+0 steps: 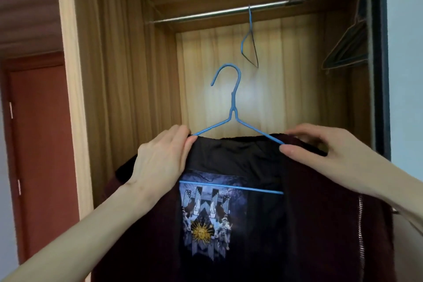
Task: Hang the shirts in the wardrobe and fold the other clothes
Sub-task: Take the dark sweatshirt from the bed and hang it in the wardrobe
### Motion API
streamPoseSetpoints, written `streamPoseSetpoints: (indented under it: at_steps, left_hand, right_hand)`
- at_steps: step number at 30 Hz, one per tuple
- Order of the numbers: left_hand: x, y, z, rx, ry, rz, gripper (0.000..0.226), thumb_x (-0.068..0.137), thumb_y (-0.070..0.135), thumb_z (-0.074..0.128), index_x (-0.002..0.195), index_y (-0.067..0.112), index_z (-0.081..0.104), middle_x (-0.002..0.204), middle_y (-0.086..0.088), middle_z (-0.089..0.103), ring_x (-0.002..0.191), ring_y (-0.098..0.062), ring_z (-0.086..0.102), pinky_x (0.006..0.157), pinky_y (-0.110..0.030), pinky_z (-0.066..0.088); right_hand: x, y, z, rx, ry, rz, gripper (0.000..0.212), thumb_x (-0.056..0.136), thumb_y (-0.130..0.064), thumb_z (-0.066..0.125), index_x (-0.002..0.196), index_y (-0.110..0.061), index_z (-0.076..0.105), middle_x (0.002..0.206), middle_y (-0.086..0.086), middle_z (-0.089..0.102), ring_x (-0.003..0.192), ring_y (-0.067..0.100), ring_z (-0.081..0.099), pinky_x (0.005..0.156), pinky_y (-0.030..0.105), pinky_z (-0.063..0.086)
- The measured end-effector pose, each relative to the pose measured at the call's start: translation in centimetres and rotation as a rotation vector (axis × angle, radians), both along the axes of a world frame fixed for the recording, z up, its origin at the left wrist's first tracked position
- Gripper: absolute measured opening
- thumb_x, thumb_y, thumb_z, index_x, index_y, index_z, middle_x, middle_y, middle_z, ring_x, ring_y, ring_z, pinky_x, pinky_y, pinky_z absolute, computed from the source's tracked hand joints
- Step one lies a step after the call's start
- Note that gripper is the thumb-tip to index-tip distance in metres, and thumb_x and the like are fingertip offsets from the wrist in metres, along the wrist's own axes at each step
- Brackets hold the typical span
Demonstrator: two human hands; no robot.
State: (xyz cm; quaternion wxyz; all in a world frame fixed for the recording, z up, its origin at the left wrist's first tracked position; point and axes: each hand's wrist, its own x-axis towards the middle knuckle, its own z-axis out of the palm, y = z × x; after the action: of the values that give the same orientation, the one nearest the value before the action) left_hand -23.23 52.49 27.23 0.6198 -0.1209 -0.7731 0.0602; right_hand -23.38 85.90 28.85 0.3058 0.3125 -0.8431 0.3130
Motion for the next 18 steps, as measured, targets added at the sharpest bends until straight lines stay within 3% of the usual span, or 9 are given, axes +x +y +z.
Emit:
streamPoseSetpoints:
  at_steps: [2,4,7,10,14,16,18]
  left_hand:
    - [-1.2,-0.3,2.3,-0.019,0.027,0.042,0.036,0.109,0.042,0.031,0.089,0.018,0.049,0.075,0.005,0.051,0.061,-0.020,0.055,0.040,-0.031,0.033]
    - [-2.3,-0.8,4.4,-0.067,0.034,0.077,0.033,0.109,0.040,0.032,0.088,0.019,0.046,0.072,0.005,0.050,0.058,-0.020,0.053,0.037,-0.031,0.034]
    - [-3.8,-1.9,7.5,-0.138,0.020,0.105,0.032,0.108,0.038,0.030,0.086,0.020,0.044,0.067,0.005,0.051,0.054,-0.022,0.053,0.039,-0.032,0.038]
    - [-5.4,-2.5,10.8,-0.190,-0.007,0.218,0.039,0.108,0.037,0.026,0.083,0.019,0.051,0.064,0.000,0.057,0.055,-0.030,0.058,0.056,-0.037,0.042]
    - [-6.7,-1.7,14.5,-0.061,-0.159,0.297,0.038,0.111,0.039,0.026,0.105,0.017,0.057,0.098,-0.008,0.068,0.092,-0.036,0.065,0.077,-0.041,0.044]
    - [-7.3,-2.0,16.1,0.016,-0.208,0.288,0.036,0.111,0.040,0.030,0.113,0.015,0.056,0.111,-0.010,0.065,0.104,-0.037,0.063,0.077,-0.040,0.040]
    - [-7.7,-2.5,17.7,0.083,-0.213,0.236,0.035,0.110,0.041,0.033,0.110,0.014,0.055,0.112,-0.011,0.064,0.103,-0.037,0.063,0.074,-0.039,0.037]
  right_hand:
    - [-0.4,-0.8,2.1,0.201,0.069,-0.149,0.061,0.085,-0.089,0.034,0.108,-0.041,0.066,0.084,-0.014,0.070,0.081,0.007,0.066,0.077,0.040,0.056]
    - [-0.9,-1.9,4.1,0.312,0.178,-0.269,0.059,0.087,-0.084,0.026,0.102,-0.039,0.059,0.074,-0.012,0.062,0.074,0.011,0.062,0.071,0.040,0.055]
    - [-1.7,-3.3,7.4,0.272,0.270,-0.391,0.053,0.090,-0.080,0.029,0.097,-0.036,0.059,0.075,-0.011,0.061,0.077,0.020,0.063,0.065,0.037,0.050]
    - [-2.7,-4.9,10.9,0.213,0.285,-0.487,0.049,0.094,-0.075,0.040,0.098,-0.033,0.065,0.086,-0.004,0.065,0.091,0.032,0.066,0.066,0.036,0.042]
    - [-3.6,-7.6,15.2,0.169,0.325,-0.563,0.045,0.096,-0.069,0.049,0.111,-0.032,0.069,0.103,0.007,0.069,0.102,0.038,0.065,0.071,0.035,0.037]
    - [-4.2,-9.5,17.1,0.169,0.367,-0.609,0.047,0.096,-0.066,0.052,0.113,-0.027,0.069,0.108,0.010,0.069,0.103,0.039,0.065,0.071,0.035,0.037]
    - [-4.8,-11.6,19.0,0.182,0.413,-0.625,0.047,0.097,-0.063,0.054,0.111,-0.021,0.068,0.110,0.012,0.068,0.104,0.039,0.064,0.073,0.035,0.037]
